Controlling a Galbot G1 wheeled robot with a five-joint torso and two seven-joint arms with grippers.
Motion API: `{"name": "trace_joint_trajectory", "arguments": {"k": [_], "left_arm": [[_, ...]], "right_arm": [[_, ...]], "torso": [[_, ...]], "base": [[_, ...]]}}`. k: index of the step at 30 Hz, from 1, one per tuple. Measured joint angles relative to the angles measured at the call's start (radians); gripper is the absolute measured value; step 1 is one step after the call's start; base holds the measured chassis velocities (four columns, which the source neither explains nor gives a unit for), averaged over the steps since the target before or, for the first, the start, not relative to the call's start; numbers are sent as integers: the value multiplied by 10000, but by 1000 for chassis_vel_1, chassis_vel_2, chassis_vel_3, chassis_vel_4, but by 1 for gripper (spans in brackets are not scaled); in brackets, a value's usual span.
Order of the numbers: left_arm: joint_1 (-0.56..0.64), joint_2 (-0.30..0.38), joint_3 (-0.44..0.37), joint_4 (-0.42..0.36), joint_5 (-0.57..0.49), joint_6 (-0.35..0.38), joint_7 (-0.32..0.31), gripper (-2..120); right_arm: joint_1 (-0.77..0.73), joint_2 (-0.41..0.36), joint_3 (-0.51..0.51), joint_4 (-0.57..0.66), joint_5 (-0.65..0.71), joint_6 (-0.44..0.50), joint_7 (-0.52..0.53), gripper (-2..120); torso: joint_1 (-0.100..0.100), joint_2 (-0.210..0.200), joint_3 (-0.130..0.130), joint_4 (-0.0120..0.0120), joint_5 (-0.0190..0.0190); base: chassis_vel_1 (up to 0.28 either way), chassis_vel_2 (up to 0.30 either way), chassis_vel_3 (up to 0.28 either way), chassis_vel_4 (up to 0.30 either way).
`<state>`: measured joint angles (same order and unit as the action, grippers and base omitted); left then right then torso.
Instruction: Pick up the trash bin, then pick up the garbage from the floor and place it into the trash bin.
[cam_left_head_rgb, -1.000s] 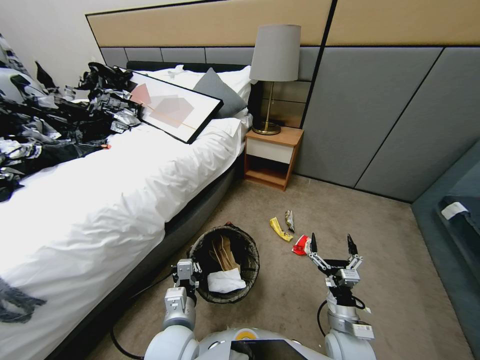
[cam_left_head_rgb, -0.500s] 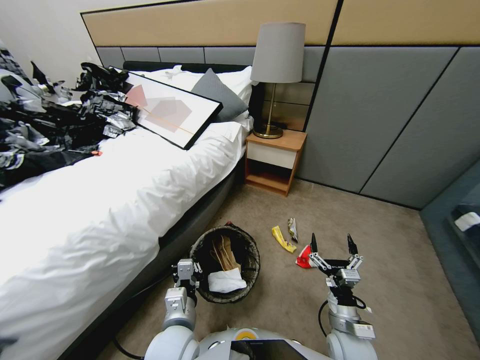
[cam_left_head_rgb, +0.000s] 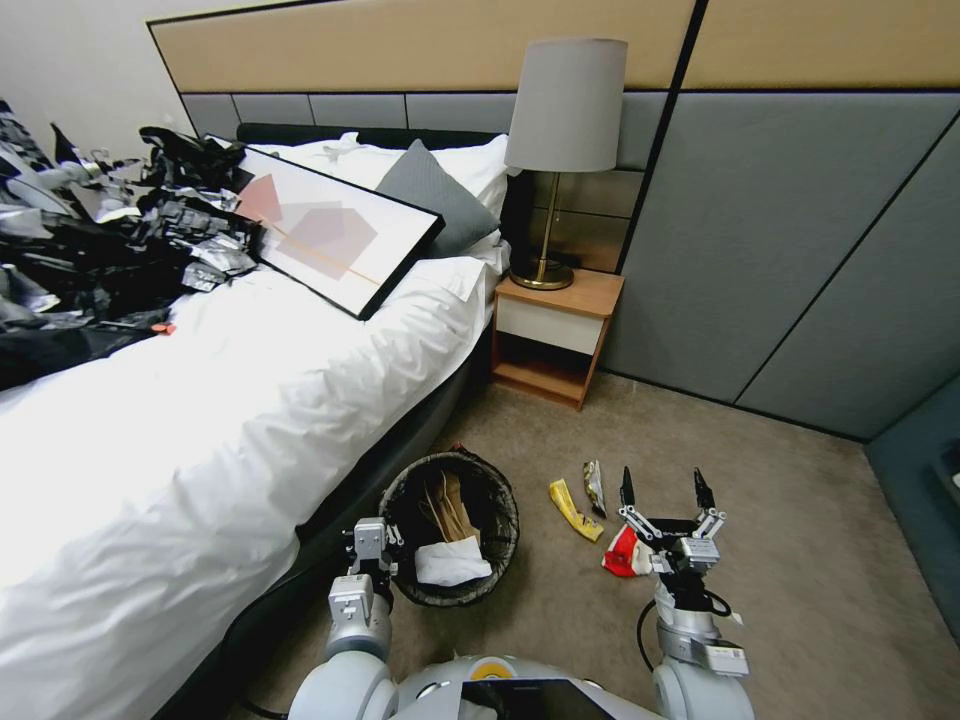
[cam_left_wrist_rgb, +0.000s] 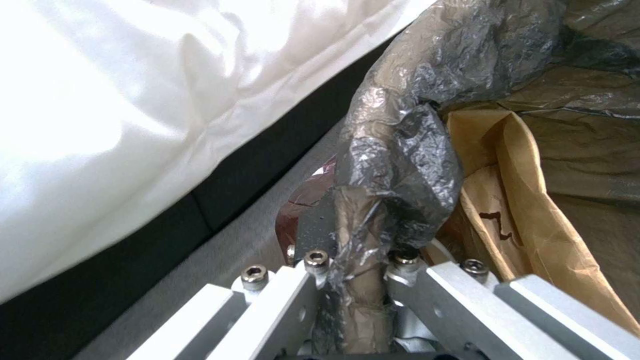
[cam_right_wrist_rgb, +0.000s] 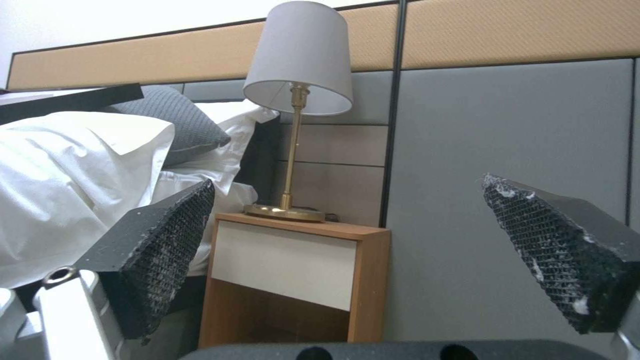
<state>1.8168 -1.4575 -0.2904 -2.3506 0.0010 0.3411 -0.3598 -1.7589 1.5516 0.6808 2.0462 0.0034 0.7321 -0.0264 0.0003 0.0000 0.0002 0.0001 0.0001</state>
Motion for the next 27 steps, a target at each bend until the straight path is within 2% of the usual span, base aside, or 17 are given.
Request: {"name": "trace_joint_trajectory", "arguments": {"k": [13,18,21,25,26,27], "left_arm": [[9,-8,41,26,25,0,-1,0],[12,-9,67,41,37,0,-1,0],[14,-6,82,46,44,0,-1,0],[12,17,140,49,60,0,0,0],[12,17,140,49,60,0,0,0],[13,34,146,49,62,0,0,0]], "right_arm": [[105,-40,60,-44,-68,-66,-21,100],[162,-147,58,-93,-57,-486,246,100],[228,-303,43,-195,9,-965,454,100],[443,-726,-169,-683,404,-2886,1074,100],[443,-726,-169,-683,404,-2886,1074,100],[591,-901,-282,-920,667,-3624,1243,100]], "torso": [[-3,0,-2,-1,-1],[-3,0,-2,-2,-2],[-3,0,-2,-2,-1],[-3,1,-2,-3,0],[-3,1,-2,-3,0],[-3,1,-2,-2,0]], "base": [[-3,5,3,-2],[0,0,0,0],[0,0,0,0],[0,0,0,0],[0,0,0,0],[0,0,0,0]]}}
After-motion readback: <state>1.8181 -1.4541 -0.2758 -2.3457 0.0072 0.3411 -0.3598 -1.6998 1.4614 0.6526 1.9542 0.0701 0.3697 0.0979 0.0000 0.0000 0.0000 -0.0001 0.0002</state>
